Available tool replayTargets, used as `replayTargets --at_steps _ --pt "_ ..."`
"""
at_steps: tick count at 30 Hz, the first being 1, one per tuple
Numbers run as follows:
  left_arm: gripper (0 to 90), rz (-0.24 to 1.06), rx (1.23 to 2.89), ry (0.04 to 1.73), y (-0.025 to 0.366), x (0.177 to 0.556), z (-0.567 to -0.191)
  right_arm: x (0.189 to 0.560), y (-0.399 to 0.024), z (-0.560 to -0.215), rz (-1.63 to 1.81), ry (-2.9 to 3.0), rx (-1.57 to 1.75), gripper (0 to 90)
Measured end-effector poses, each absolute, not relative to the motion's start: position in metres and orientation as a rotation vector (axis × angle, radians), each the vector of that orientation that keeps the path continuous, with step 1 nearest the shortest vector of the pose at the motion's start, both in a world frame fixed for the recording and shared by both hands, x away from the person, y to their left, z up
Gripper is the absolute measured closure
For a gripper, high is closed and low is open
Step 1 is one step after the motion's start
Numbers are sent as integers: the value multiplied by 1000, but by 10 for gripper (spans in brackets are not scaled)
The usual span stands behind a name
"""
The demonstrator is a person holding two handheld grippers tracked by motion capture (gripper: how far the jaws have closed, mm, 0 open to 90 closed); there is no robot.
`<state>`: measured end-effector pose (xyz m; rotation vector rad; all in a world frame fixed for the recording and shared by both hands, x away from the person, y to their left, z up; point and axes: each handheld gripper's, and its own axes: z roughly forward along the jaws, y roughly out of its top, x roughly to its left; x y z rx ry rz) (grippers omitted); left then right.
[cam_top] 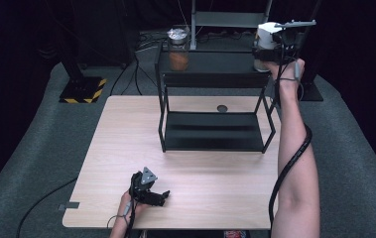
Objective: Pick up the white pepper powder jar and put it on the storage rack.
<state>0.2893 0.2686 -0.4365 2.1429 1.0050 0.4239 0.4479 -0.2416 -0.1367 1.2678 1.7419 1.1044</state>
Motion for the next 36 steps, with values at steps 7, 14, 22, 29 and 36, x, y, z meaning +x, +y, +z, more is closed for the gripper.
replayTargets --at_steps 7,14,22,29,36 --pt "32 426 2144 1005 268 289 -436 441 -242 -121 1046 1813 1276 4" --pt "32 427 2143 1005 268 289 -436 422 -250 -116 1027 1866 1244 0" --pt "33 428 2142 1006 268 289 -437 391 -249 -135 981 1910 1179 0" --pt "33 428 2143 1005 268 289 -437 363 -252 -169 941 1928 1146 0" --pt "34 429 2142 1005 268 289 -437 339 -251 -210 906 1975 1131 0"
